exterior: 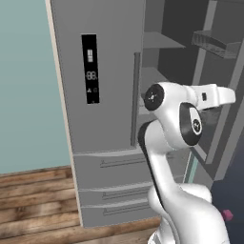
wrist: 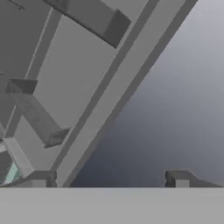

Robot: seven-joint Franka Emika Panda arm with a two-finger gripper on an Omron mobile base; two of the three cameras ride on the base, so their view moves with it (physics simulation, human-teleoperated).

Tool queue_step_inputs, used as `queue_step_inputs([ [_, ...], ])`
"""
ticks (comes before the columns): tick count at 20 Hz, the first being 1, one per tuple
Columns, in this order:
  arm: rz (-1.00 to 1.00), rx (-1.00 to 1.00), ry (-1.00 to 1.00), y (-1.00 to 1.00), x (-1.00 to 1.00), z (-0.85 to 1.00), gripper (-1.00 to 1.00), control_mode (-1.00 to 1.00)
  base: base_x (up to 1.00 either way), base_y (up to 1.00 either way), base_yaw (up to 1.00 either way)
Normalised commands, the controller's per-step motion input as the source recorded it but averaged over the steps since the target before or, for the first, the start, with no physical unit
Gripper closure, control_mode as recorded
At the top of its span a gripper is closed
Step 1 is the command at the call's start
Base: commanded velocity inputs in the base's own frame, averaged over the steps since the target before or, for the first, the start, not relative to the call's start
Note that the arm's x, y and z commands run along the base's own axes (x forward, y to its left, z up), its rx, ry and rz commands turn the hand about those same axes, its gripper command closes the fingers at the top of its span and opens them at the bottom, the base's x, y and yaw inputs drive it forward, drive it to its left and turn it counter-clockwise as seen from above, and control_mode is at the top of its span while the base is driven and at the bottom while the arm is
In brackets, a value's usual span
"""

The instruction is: Retrieve the mango and peach from the fridge and place them into the bowl on the dining table.

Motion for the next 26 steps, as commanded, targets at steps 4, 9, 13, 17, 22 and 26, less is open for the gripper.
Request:
queue_step_inputs([
  [4,0.15,0.51,0.00,0.16,0.00,-0.01,-1.00,-1.00,0.00,0.00,0.00],
  [9,0.39,0.43,0.04,0.17,0.11,-0.08,-1.00,-1.00,0.00,0.00,0.00],
  [13,0.45,0.23,0.00,0.51,0.01,-0.27,-1.00,-1.00,0.00,0.00,0.00],
  [17,0.34,0.09,-0.06,0.63,0.05,-0.36,-1.00,-1.00,0.00,0.00,0.00],
  [22,0.27,0.00,-0.05,0.47,0.29,-0.22,-1.00,-1.00,0.00,0.00,0.00],
  [26,0.24,0.00,-0.01,0.04,0.56,0.00,-1.00,-1.00,0.00,0.00,0.00],
])
